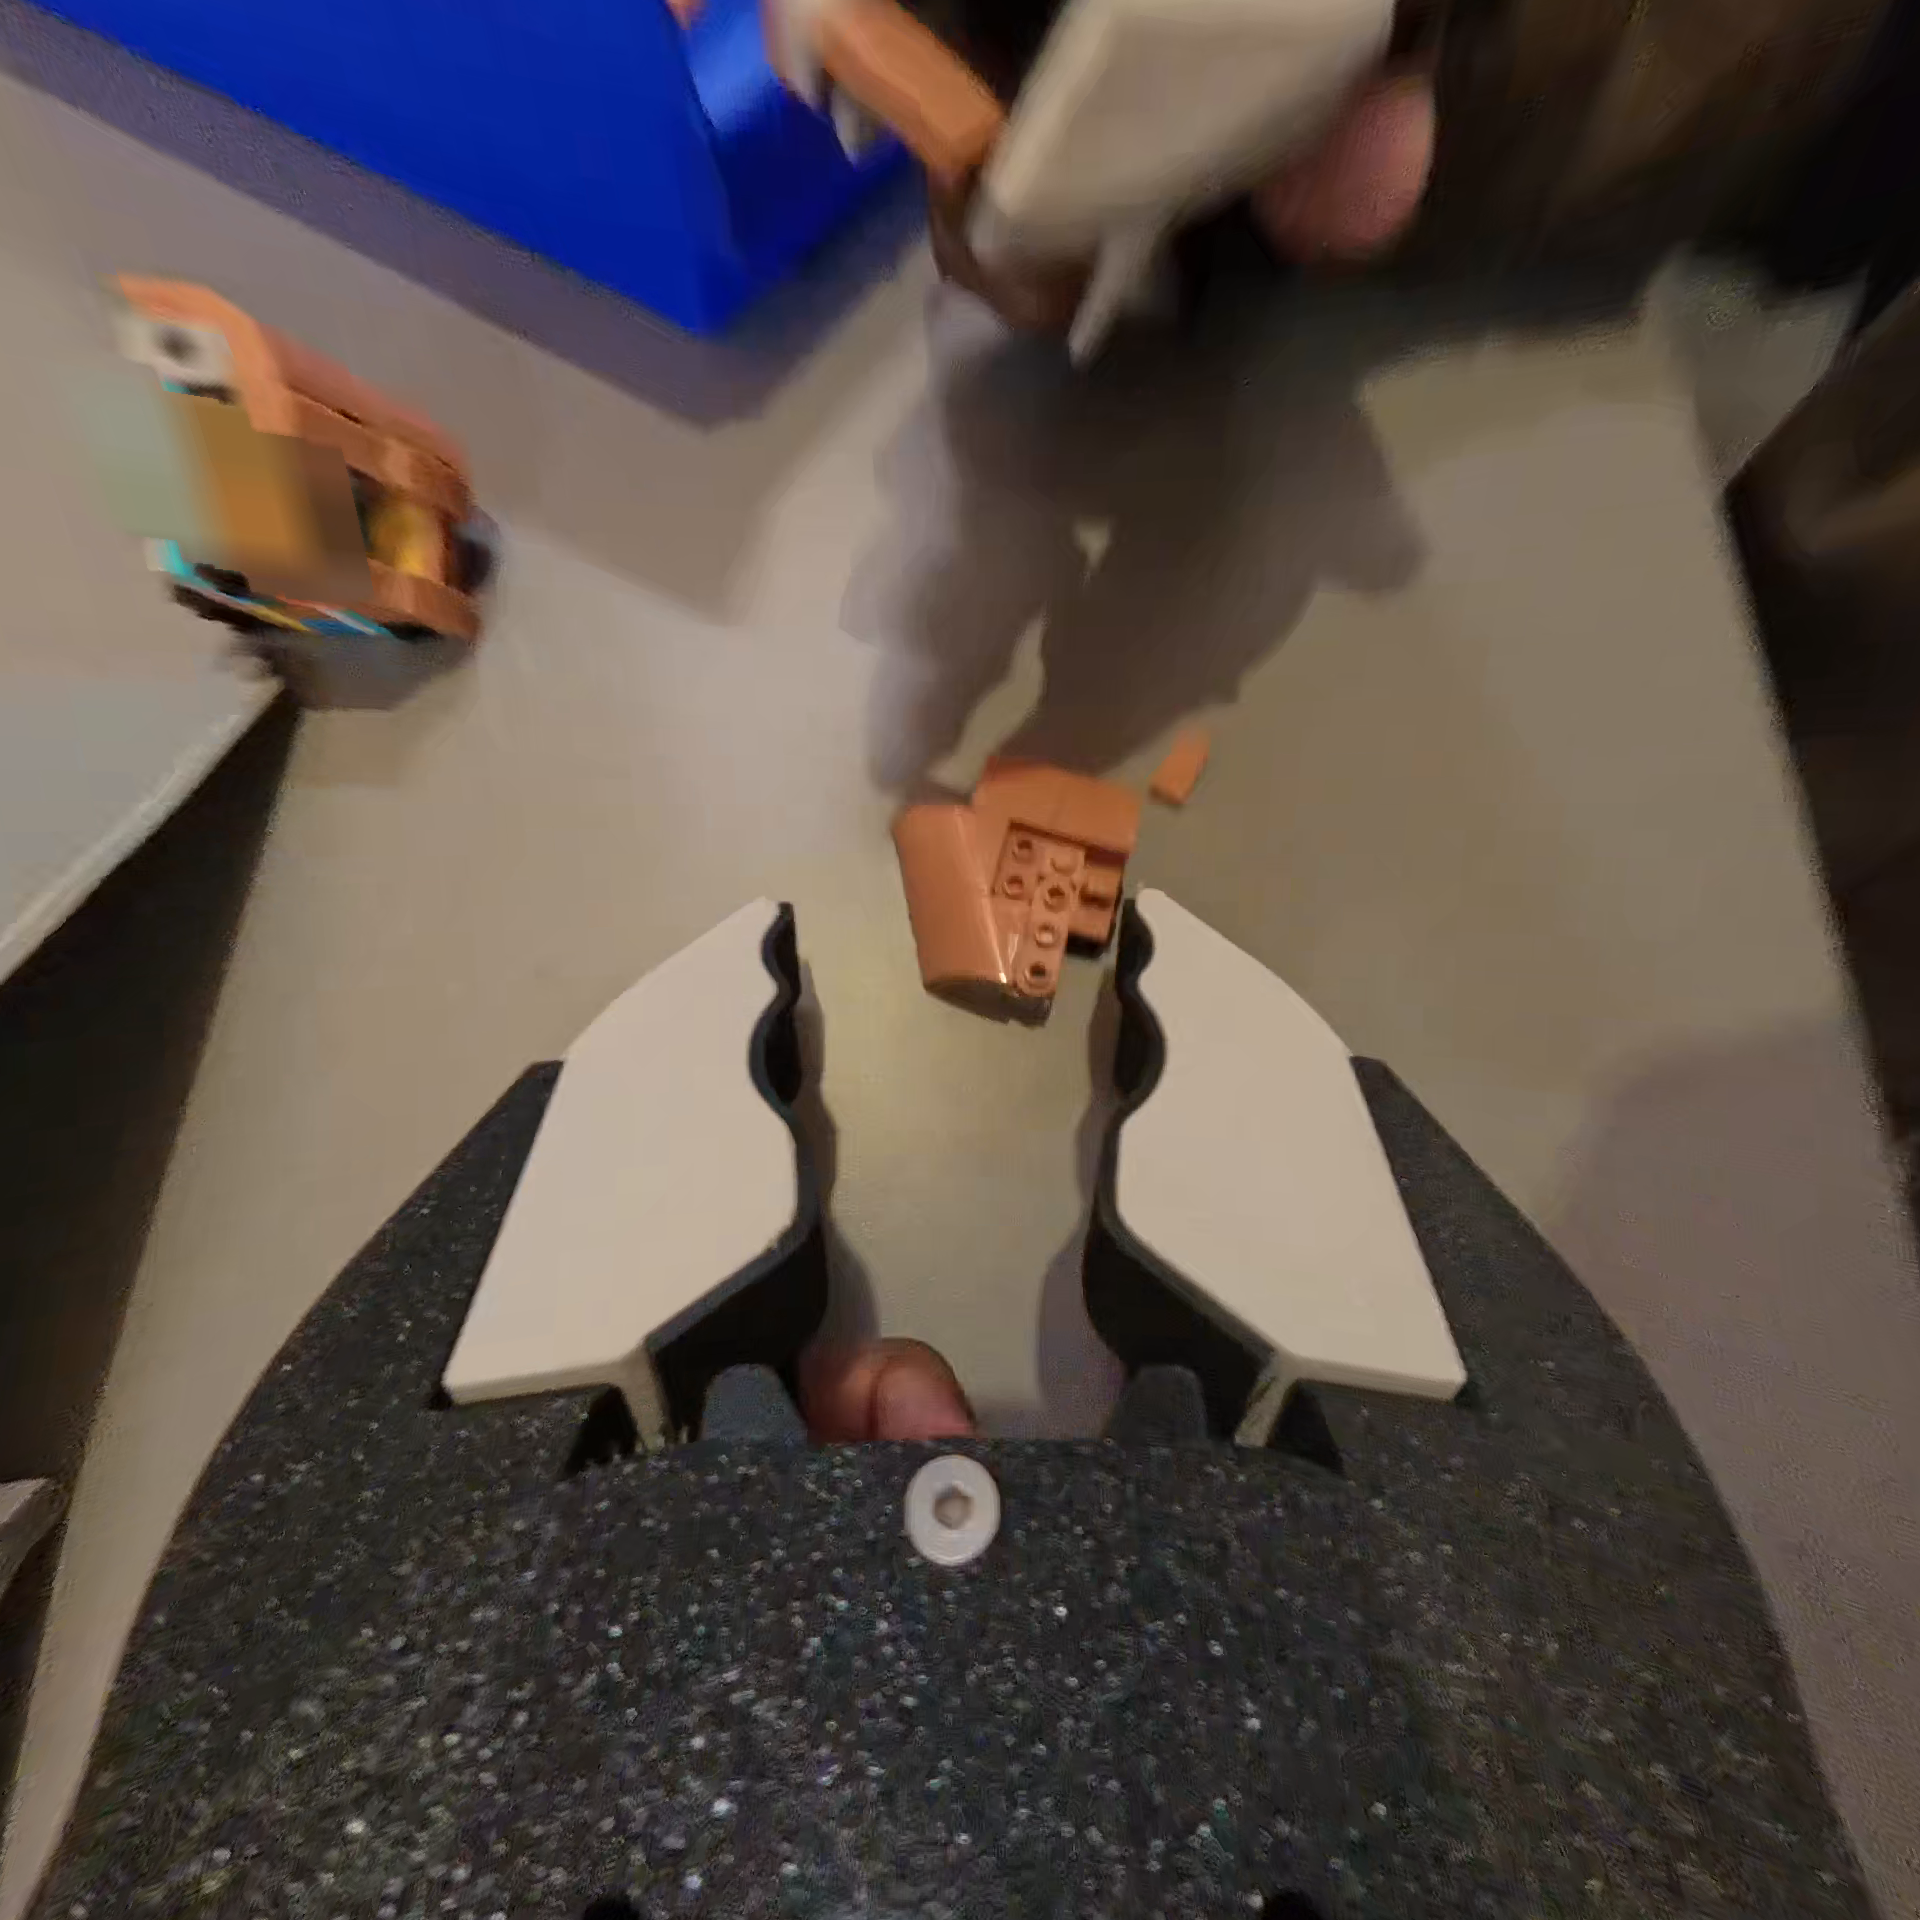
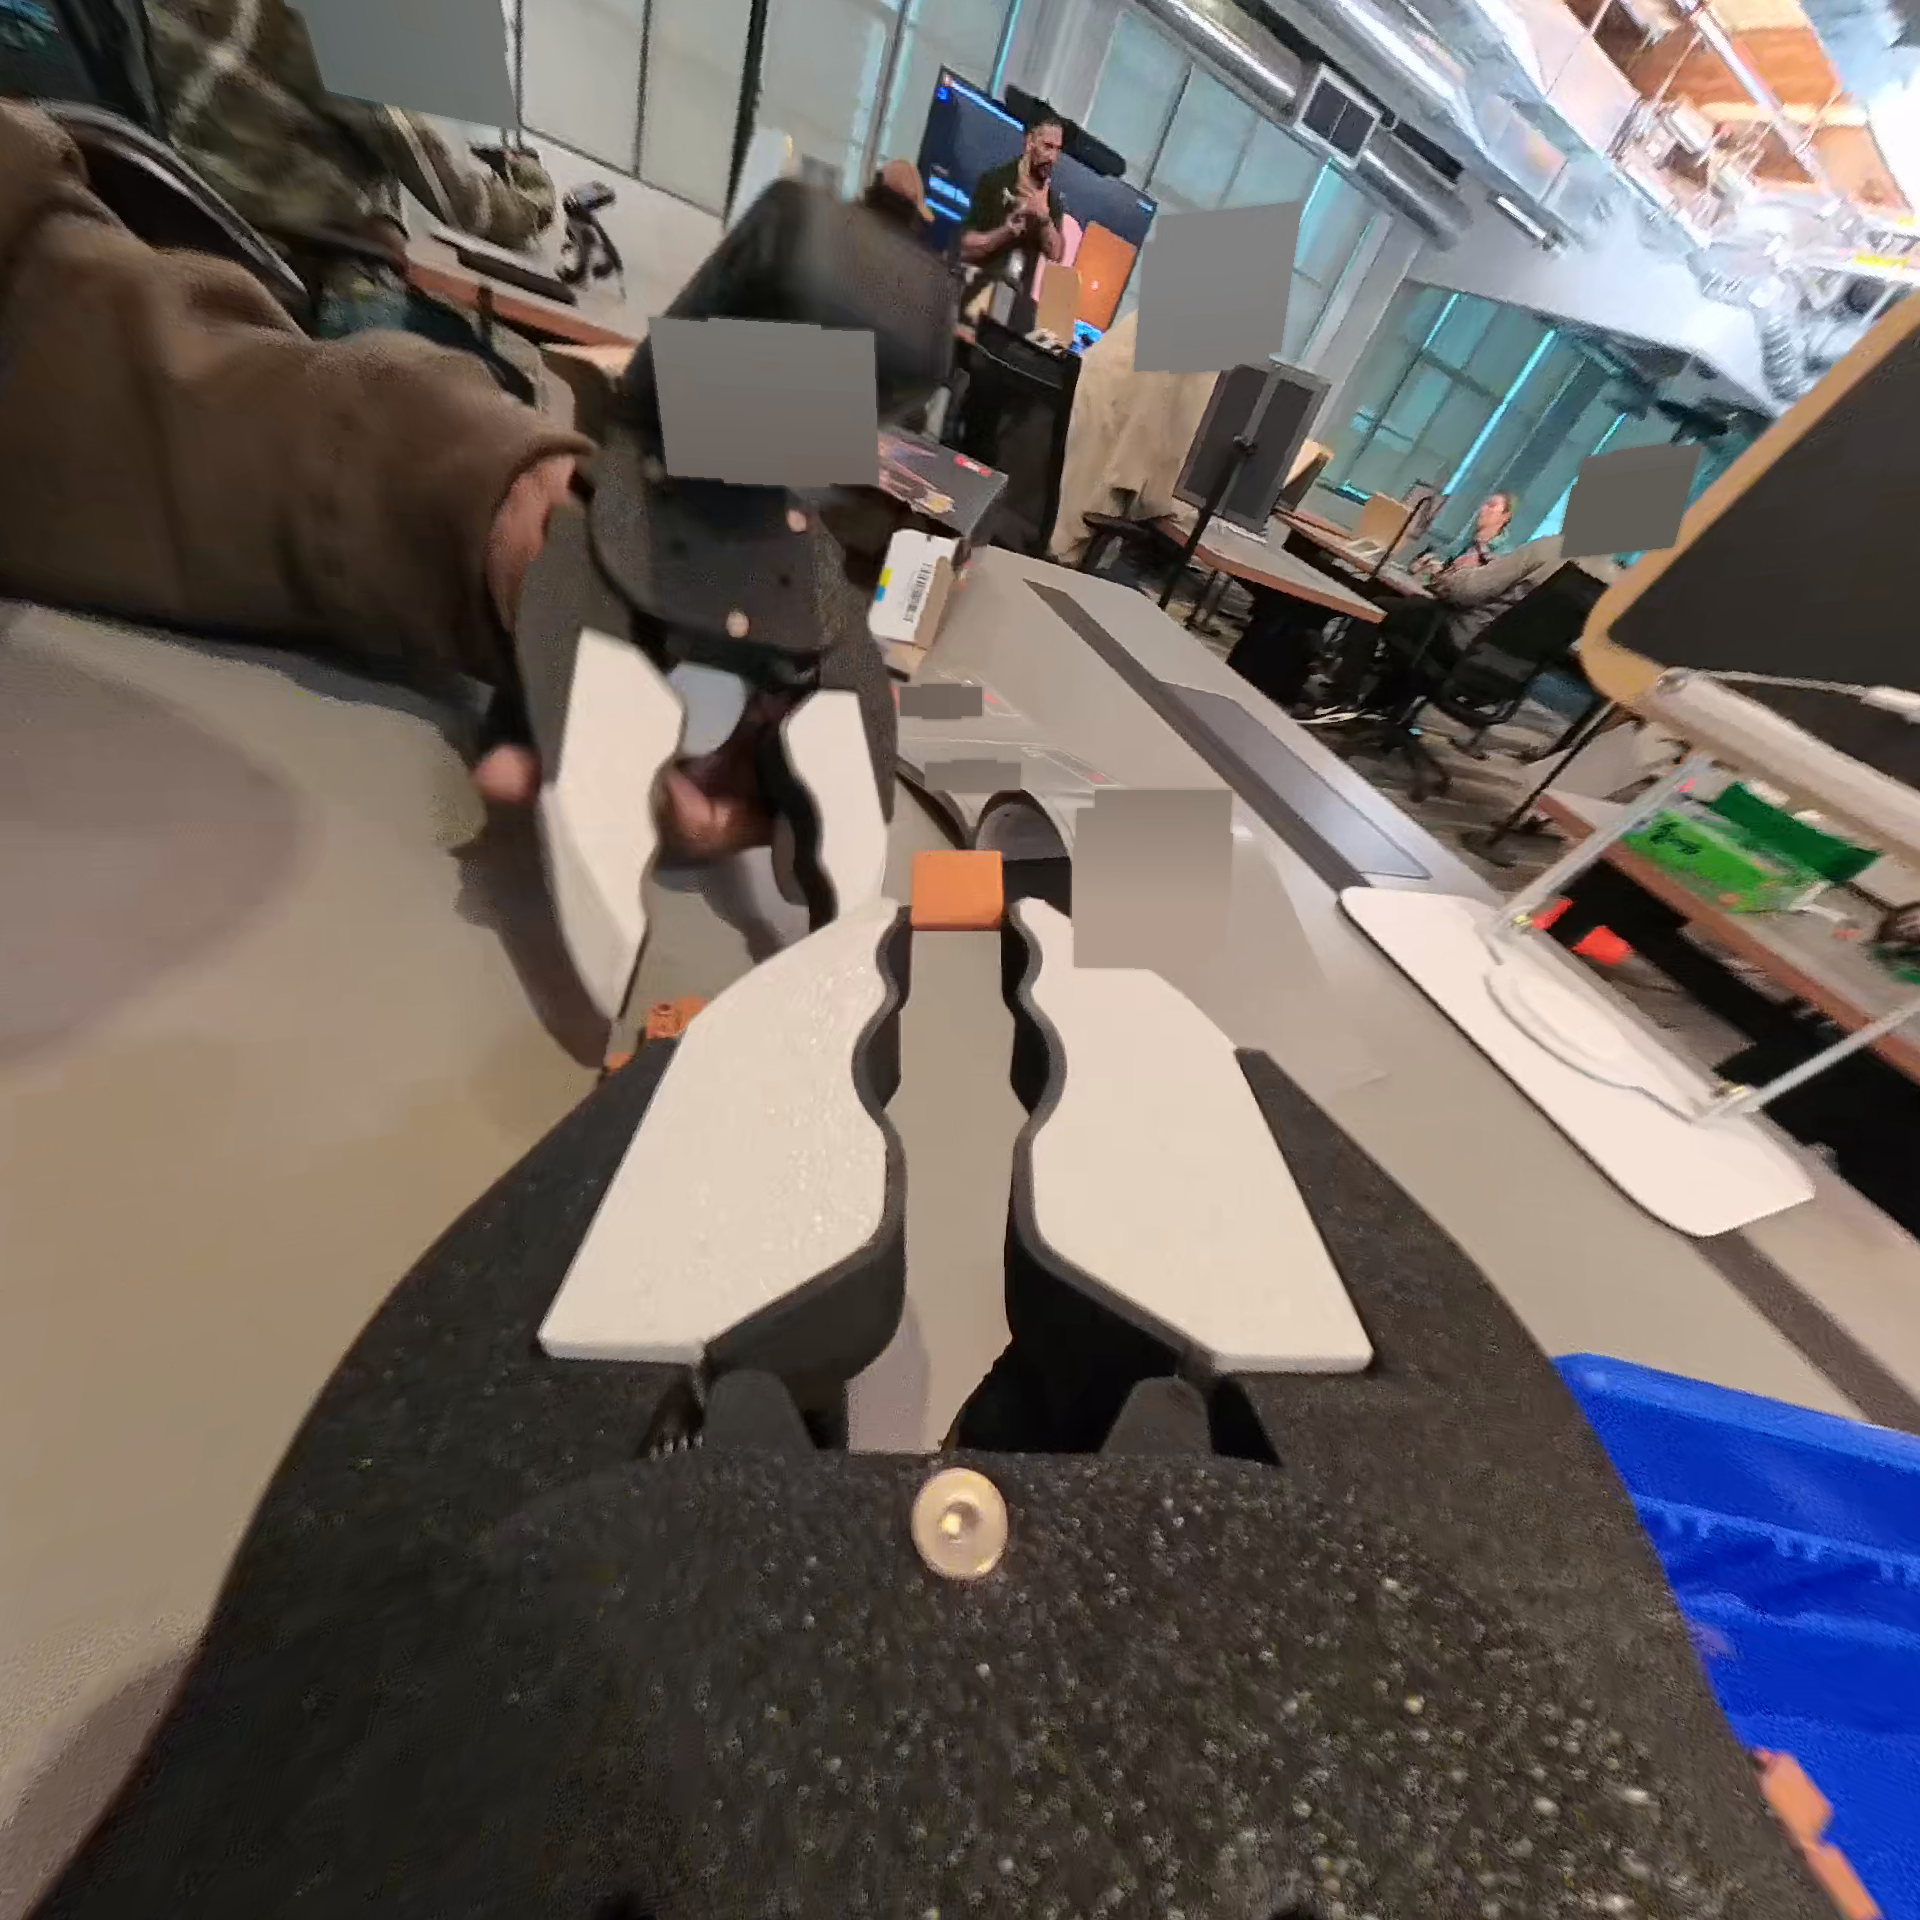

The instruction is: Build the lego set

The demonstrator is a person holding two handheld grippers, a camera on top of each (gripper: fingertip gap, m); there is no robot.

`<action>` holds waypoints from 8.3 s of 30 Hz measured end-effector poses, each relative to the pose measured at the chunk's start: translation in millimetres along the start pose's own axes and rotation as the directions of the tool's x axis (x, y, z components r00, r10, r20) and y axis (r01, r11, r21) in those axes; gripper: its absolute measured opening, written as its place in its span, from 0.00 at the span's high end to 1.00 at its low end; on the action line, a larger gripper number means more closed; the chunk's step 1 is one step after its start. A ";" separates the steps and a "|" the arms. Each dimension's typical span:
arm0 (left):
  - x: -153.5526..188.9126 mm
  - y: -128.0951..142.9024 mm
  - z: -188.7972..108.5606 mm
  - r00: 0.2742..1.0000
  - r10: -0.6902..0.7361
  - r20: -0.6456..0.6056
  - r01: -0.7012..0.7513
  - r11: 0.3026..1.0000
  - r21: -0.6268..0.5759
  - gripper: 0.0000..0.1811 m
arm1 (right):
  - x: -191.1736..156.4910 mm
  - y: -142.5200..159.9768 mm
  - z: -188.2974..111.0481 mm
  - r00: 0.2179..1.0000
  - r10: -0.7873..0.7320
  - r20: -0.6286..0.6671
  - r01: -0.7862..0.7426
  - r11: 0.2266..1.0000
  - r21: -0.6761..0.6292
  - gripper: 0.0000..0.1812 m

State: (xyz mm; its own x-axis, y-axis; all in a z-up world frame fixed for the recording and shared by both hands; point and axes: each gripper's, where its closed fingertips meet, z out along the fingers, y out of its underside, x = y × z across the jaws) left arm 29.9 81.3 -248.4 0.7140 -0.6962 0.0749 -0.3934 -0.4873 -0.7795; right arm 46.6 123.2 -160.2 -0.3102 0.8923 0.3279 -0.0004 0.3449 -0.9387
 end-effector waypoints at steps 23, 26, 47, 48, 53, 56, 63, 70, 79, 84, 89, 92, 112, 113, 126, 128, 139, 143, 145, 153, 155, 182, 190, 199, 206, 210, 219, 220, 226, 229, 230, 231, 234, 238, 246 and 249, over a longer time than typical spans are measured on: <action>15.7 -14.7 25.1 0.997 0.070 0.028 -0.069 0.997 -0.022 0.75 | -56.1 40.8 8.4 0.936 0.204 0.286 -0.089 0.926 -0.367 0.91; 17.3 -17.1 23.8 0.997 0.075 0.029 -0.075 0.997 -0.017 0.75 | -59.4 47.1 9.2 0.936 0.196 0.291 -0.067 0.915 -0.399 0.91; 18.2 -16.8 16.2 0.996 0.080 0.024 -0.080 0.996 -0.038 0.75 | -70.6 41.2 -3.6 0.893 -0.234 0.384 0.340 0.910 -0.238 0.81; 18.8 -16.7 16.1 0.996 0.081 0.023 -0.080 0.996 -0.039 0.75 | -72.4 39.5 -3.7 0.884 -0.264 0.385 0.366 0.904 -0.220 0.79; 19.6 -19.2 14.1 0.997 0.074 0.019 -0.073 0.997 -0.030 0.75 | -78.3 34.8 -3.2 0.822 -0.433 0.370 0.514 0.843 -0.157 0.78; 21.0 -21.7 12.2 0.998 0.066 0.012 -0.066 0.998 -0.018 0.75 | -75.7 41.9 0.8 0.779 -0.522 0.348 0.602 0.776 -0.186 0.77; 23.1 -24.1 9.5 0.998 0.069 0.012 -0.069 0.998 -0.013 0.75 | -75.7 47.0 10.3 0.717 -0.622 0.314 0.691 0.693 -0.206 0.78; 23.3 -24.7 6.2 0.998 0.060 0.006 -0.060 0.998 -0.009 0.75 | -71.5 38.6 11.0 0.691 -0.672 0.267 0.720 0.670 -0.178 0.79; 38.6 -31.0 0.0 0.990 -0.031 -0.141 0.036 0.999 0.034 0.75 | -76.4 31.8 13.9 0.584 -0.772 0.251 0.810 0.577 -0.108 0.75; 46.4 -34.9 -1.9 0.983 -0.031 -0.182 0.041 0.998 0.050 0.75 | -80.0 27.1 15.7 0.547 -0.805 0.231 0.835 0.543 -0.086 0.84; 53.0 -37.9 -3.7 0.975 -0.039 -0.221 0.053 0.997 0.054 0.75 | -82.5 20.7 13.3 0.508 -0.833 0.218 0.859 0.507 -0.063 0.89; 58.6 -38.8 -3.9 0.966 -0.051 -0.252 0.064 0.997 0.047 0.75 | -86.7 18.8 10.8 0.511 -0.825 0.241 0.855 0.516 -0.047 0.90; 33.0 -70.3 -33.9 0.873 0.430 0.231 -0.483 0.831 0.277 0.75 | -46.6 8.0 10.4 0.962 -0.147 0.229 0.182 0.973 -0.139 0.90; 33.7 -72.2 -33.3 0.865 0.437 0.247 -0.496 0.821 0.284 0.77 | -47.1 8.3 10.7 0.963 -0.139 0.231 0.175 0.975 -0.141 0.90; 32.2 -70.3 -22.9 0.862 0.433 0.262 -0.493 0.837 0.237 0.89 | -52.6 9.8 12.5 0.958 -0.151 0.244 0.192 0.970 -0.152 0.90; 31.6 -68.8 -21.7 0.861 0.436 0.263 -0.493 0.841 0.223 0.89 | -52.7 11.3 12.8 0.957 -0.156 0.244 0.198 0.967 -0.160 0.90; 33.0 -65.9 -18.9 0.883 0.408 0.232 -0.455 0.865 0.211 0.91 | -56.1 15.3 12.9 0.946 -0.186 0.264 0.237 0.955 -0.178 0.90; 33.4 -67.6 -20.4 0.876 0.417 0.242 -0.467 0.857 0.217 0.91 | -55.0 13.0 13.1 0.944 -0.220 0.246 0.265 0.949 -0.170 0.90; 31.9 -68.4 -21.2 0.870 0.423 0.253 -0.478 0.849 0.225 0.91 | -52.2 11.9 13.9 0.941 -0.260 0.219 0.298 0.940 -0.164 0.90; 25.1 -74.9 -35.7 0.998 0.051 -0.044 -0.027 0.897 0.440 0.71 | -34.0 6.7 11.7 0.757 -0.653 -0.015 0.641 0.747 -0.175 0.90; 22.3 -75.6 -32.1 0.996 -0.014 -0.088 0.052 0.892 0.449 0.67 | -36.4 1.4 11.4 0.744 -0.667 -0.030 0.656 0.739 -0.153 0.90; 44.2 -72.0 -13.3 0.985 0.042 -0.170 0.034 0.904 0.425 0.84 | -65.1 6.0 15.4 0.728 -0.683 0.056 0.685 0.724 -0.075 0.90; 44.9 -71.5 -16.4 0.980 0.005 -0.200 0.078 0.911 0.405 0.81 | -64.0 8.3 18.7 0.726 -0.687 0.032 0.687 0.721 -0.092 0.90; 33.5 -68.7 -32.3 0.935 0.329 0.132 -0.354 0.832 0.428 0.79 | -48.4 -8.9 11.7 0.956 -0.289 0.057 0.288 0.957 0.029 0.90; 36.8 -67.3 -24.1 0.886 0.415 0.206 -0.463 0.785 0.411 0.84 | -55.3 -14.7 10.4 0.977 -0.170 0.126 0.160 0.984 0.084 0.90; 40.4 -67.7 -24.2 0.898 0.403 0.174 -0.438 0.786 0.437 0.86 | -58.7 -16.2 8.8 0.974 -0.167 0.156 0.152 0.983 0.101 0.90; 34.9 -64.4 -24.9 0.953 0.293 0.076 -0.295 0.845 0.445 0.84 | -52.4 -14.0 8.6 0.953 -0.294 0.075 0.286 0.953 0.094 0.90; 32.2 -65.3 -27.5 0.974 0.226 0.024 -0.211 0.857 0.471 0.78 | -51.7 -13.1 7.5 0.935 -0.350 0.053 0.345 0.934 0.091 0.90; 42.0 -72.1 -42.8 0.907 -0.021 -0.421 0.253 0.826 0.504 0.66 | -58.3 -23.8 2.9 0.858 -0.513 -0.009 0.508 0.848 0.153 0.90; 51.6 -73.6 -49.8 0.859 0.005 -0.513 0.297 0.810 0.505 0.67 | -67.4 -28.1 3.9 0.847 -0.532 0.005 0.522 0.832 0.188 0.90; 54.6 -73.5 -51.9 0.847 0.018 -0.531 0.300 0.808 0.507 0.67 | -70.6 -30.4 4.2 0.843 -0.538 0.009 0.525 0.827 0.202 0.90; 57.6 -73.9 -54.4 0.834 0.032 -0.551 0.307 0.803 0.511 0.67 | -73.6 -33.2 4.7 0.839 -0.544 0.009 0.529 0.821 0.216 0.90; 65.6 -75.6 -64.9 0.779 0.077 -0.623 0.347 0.774 0.529 0.67 | -81.9 -41.1 7.3 0.810 -0.586 -0.002 0.566 0.783 0.257 0.90; 60.6 -76.9 -86.7 0.732 0.121 -0.671 0.419 0.696 0.583 0.68 | -90.4 -47.0 14.7 0.810 -0.586 0.022 0.550 0.772 0.318 0.90; 56.6 -70.4 -101.5 0.669 0.131 -0.732 0.468 0.691 0.551 0.68 | -99.6 -68.3 36.2 0.804 -0.590 0.073 0.506 0.743 0.438 0.90; 61.9 -68.5 -104.0 0.641 0.146 -0.754 0.469 0.702 0.535 0.68 | -101.4 -74.7 45.6 0.790 -0.607 0.080 0.508 0.723 0.469 0.90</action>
State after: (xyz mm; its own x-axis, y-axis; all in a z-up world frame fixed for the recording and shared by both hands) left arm 40.8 16.8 -125.7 -0.0362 -0.9145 0.4030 0.3686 -0.3870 -0.8452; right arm 34.7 -6.3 -128.2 -0.3214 0.4724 0.8207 -0.6037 0.5655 -0.5620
